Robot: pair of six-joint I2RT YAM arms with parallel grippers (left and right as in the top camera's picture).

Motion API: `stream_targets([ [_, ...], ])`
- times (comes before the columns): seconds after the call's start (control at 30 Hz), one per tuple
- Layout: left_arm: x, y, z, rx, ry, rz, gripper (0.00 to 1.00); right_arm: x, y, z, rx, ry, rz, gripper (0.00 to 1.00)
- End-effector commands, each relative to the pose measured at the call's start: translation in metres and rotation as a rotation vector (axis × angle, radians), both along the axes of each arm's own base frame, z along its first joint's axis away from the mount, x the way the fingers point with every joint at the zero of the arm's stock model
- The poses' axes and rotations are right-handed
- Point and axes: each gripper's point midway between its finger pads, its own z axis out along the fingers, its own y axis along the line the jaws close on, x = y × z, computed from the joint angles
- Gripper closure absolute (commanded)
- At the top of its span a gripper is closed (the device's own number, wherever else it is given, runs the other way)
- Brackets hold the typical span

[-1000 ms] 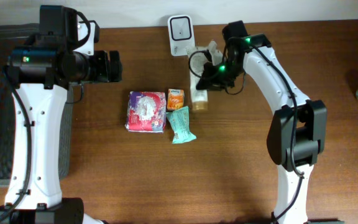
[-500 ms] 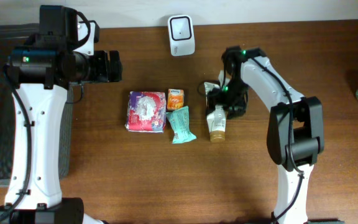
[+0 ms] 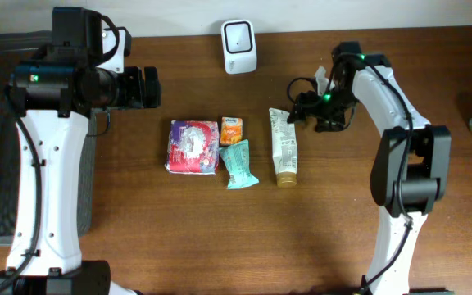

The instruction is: Scan the item barcode

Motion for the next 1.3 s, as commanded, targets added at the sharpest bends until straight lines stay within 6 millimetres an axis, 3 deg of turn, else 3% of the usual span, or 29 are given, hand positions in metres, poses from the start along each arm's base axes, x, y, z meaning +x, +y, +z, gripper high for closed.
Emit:
stream_targets([
  [0.0, -0.003, -0.001, 0.007, -0.005, -0.019, -0.011, 0.01, -0.011, 0.031, -0.010, 0.161, 0.014, 0.061, 0.21],
  [0.1, -0.003, -0.001, 0.007, -0.005, -0.019, -0.011, 0.01, -0.016, 0.036, -0.021, 0.161, 0.019, 0.071, 0.22],
  [0.17, -0.003, 0.000, 0.007, -0.005, -0.019, -0.010, 0.01, -0.021, 0.038, -0.028, 0.164, 0.024, 0.075, 0.30],
  [0.3, -0.003, -0.001, 0.007, -0.005, -0.019, -0.011, 0.01, -0.021, 0.042, -0.032, 0.174, 0.007, 0.083, 0.85],
  [0.37, -0.003, -0.001, 0.007, -0.005, -0.019, -0.011, 0.01, -0.016, 0.047, -0.024, 0.216, -0.011, 0.084, 0.96],
  [0.5, -0.003, -0.001, 0.007, -0.005, -0.019, -0.011, 0.01, 0.002, 0.055, 0.008, 0.268, -0.051, 0.072, 0.96],
  [0.67, -0.003, -0.001, 0.007, -0.005, -0.019, -0.011, 0.01, 0.020, 0.071, 0.092, 0.406, -0.184, 0.106, 0.96],
  [0.8, -0.003, -0.001, 0.007, -0.005, -0.019, -0.011, 0.01, 0.022, 0.076, 0.127, 0.460, -0.217, 0.090, 0.96],
  [0.87, -0.003, -0.001, 0.007, -0.005, -0.019, -0.011, 0.01, 0.021, 0.074, 0.124, 0.437, -0.204, 0.078, 0.96],
  [1.0, -0.003, -0.001, 0.007, -0.005, -0.019, -0.011, 0.01, 0.001, 0.045, 0.075, 0.119, -0.077, 0.036, 0.96],
  [1.17, -0.003, -0.001, 0.007, -0.005, -0.019, -0.011, 0.01, -0.013, 0.038, 0.056, -0.049, 0.002, 0.007, 0.96],
  [1.27, -0.003, 0.000, 0.007, -0.005, -0.019, -0.010, 0.01, -0.017, 0.026, 0.040, -0.177, 0.050, -0.042, 0.75],
])
